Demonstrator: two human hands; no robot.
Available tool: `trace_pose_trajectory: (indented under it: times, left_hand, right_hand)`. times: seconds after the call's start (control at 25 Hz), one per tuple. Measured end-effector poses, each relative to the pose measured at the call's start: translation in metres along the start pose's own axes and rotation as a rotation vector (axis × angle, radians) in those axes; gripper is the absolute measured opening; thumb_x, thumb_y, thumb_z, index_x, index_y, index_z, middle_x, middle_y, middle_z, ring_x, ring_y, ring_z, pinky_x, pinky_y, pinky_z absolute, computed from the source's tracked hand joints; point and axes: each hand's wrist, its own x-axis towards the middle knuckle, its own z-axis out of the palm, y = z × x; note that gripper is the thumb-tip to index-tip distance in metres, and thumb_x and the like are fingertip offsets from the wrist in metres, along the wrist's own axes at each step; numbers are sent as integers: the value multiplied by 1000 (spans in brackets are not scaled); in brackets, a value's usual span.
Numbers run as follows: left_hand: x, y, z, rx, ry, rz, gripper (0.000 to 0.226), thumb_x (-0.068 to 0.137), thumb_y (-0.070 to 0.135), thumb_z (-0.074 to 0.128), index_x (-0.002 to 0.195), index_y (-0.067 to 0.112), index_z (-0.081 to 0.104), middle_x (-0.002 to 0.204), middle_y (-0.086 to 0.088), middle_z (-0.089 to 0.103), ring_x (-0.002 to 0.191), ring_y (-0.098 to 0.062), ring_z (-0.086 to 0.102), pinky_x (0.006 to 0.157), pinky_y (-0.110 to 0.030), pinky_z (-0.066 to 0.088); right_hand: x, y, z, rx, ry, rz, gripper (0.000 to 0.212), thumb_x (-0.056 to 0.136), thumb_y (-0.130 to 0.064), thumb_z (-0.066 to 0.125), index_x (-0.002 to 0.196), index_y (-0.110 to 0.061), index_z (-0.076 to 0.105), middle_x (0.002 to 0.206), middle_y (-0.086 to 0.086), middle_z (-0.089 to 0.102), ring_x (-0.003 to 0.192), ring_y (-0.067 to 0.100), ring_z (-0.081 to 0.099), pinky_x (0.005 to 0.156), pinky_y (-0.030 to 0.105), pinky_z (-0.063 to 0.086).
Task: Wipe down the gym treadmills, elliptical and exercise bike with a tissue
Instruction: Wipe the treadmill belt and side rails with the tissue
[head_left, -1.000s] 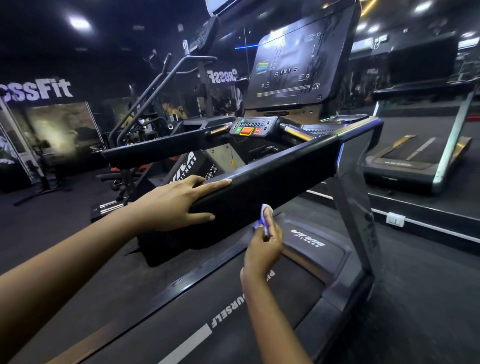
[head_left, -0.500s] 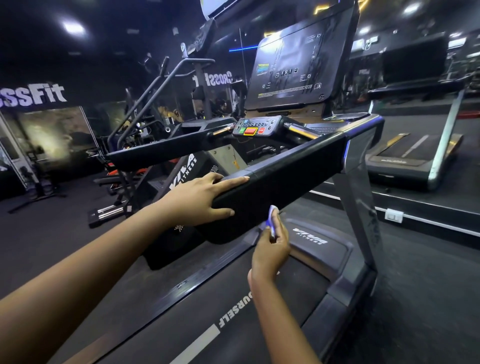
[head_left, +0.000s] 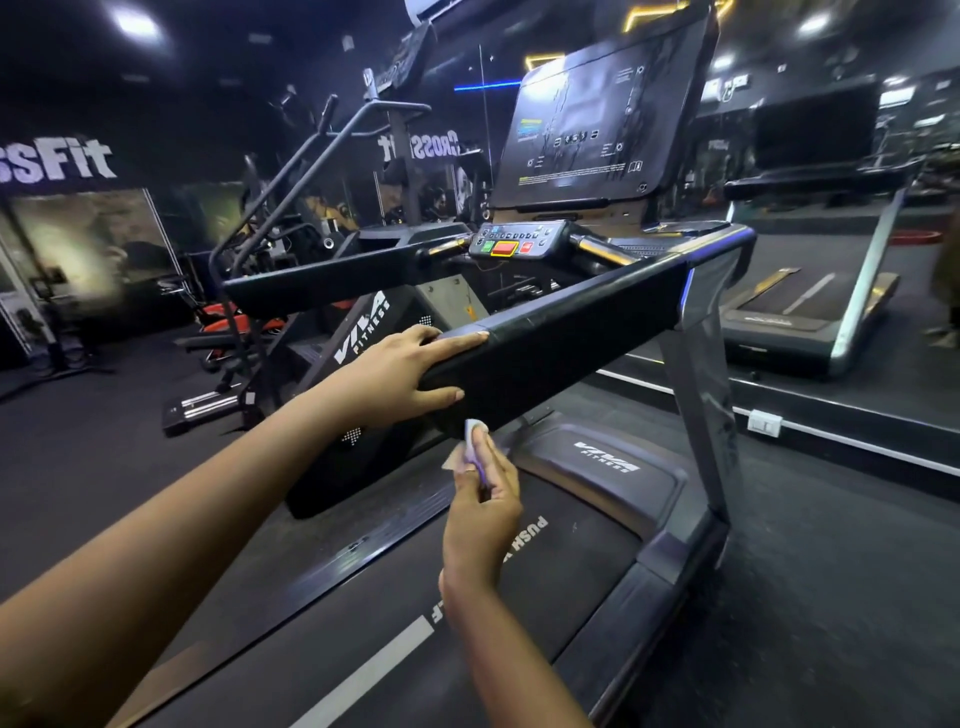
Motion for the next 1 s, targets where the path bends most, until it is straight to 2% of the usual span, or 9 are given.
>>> trace_pose_trajectory:
  times: [0.24, 0.36, 0.44, 0.52, 0.6, 0.76, 0.84, 0.92, 1.0]
  left_hand:
    - [0, 0, 2, -27, 6, -1, 70, 92, 39, 57, 148, 41, 16, 137, -13, 42, 123, -28, 44, 100, -27, 30]
    - [0, -1, 4, -48, 31, -17, 66, 91, 38, 58, 147, 41, 22, 135, -13, 43, 122, -27, 44, 98, -26, 30]
    - [-1, 0, 7, -72, 59, -36, 64, 90, 37, 60, 146, 40, 28, 135, -13, 44, 123, -28, 44, 100, -28, 31]
    - [-8, 1, 12, -117, 96, -68, 64, 90, 35, 62, 146, 37, 31, 136, -14, 43, 125, -29, 42, 105, -32, 30]
    - [-24, 3, 17, -187, 162, -118, 67, 89, 33, 63, 147, 32, 30, 140, -13, 40, 128, -29, 39, 110, -34, 30]
    - [-88, 10, 33, -303, 281, -254, 72, 90, 24, 63, 149, 29, 23, 145, -3, 36, 126, -15, 42, 104, -25, 31]
    - [-130, 11, 51, -302, 232, -353, 66, 92, 25, 60, 149, 25, 26, 144, -4, 38, 127, -17, 43, 102, -24, 31]
    - [-177, 13, 76, -310, 118, -477, 57, 95, 28, 55, 147, 19, 33, 145, -5, 40, 131, -20, 42, 102, -20, 28]
    - [-227, 14, 103, -321, -27, -614, 52, 98, 31, 50, 145, 17, 36, 145, -4, 41, 132, -19, 40, 103, -21, 27]
  right_hand:
    - [39, -11, -3, -8, 77, 17, 52, 83, 21, 41, 106, -19, 64, 107, -4, 64, 95, -12, 58, 82, 3, 41]
    - [20, -10, 4, -29, 55, 35, 49, 84, 20, 43, 108, -16, 66, 108, -5, 64, 104, -1, 58, 86, 5, 41]
    - [11, -11, 2, -25, 3, 69, 47, 86, 17, 46, 106, -20, 67, 109, -7, 65, 107, 2, 59, 91, 12, 44]
    - [6, -16, -4, -41, -73, 95, 43, 87, 14, 48, 106, -20, 68, 109, -8, 66, 107, 2, 59, 92, 15, 45]
    - [-1, -23, -11, -82, -157, 123, 42, 87, 12, 48, 107, -18, 69, 108, -10, 67, 103, -2, 59, 89, 8, 44]
    - [-14, -26, -32, -183, -327, 183, 50, 85, 13, 45, 98, -28, 69, 95, -23, 66, 91, -14, 59, 80, 2, 41]
    - [-25, -18, -46, -274, -453, 282, 48, 85, 10, 44, 98, -29, 70, 94, -21, 67, 86, -14, 60, 72, 1, 41]
    - [-41, -6, -59, -406, -597, 362, 43, 85, 7, 45, 95, -25, 72, 89, -19, 68, 71, -15, 58, 61, 3, 40]
    - [-63, 11, -68, -554, -743, 415, 34, 86, 2, 49, 83, -21, 73, 90, -13, 70, 73, -7, 60, 62, 10, 42]
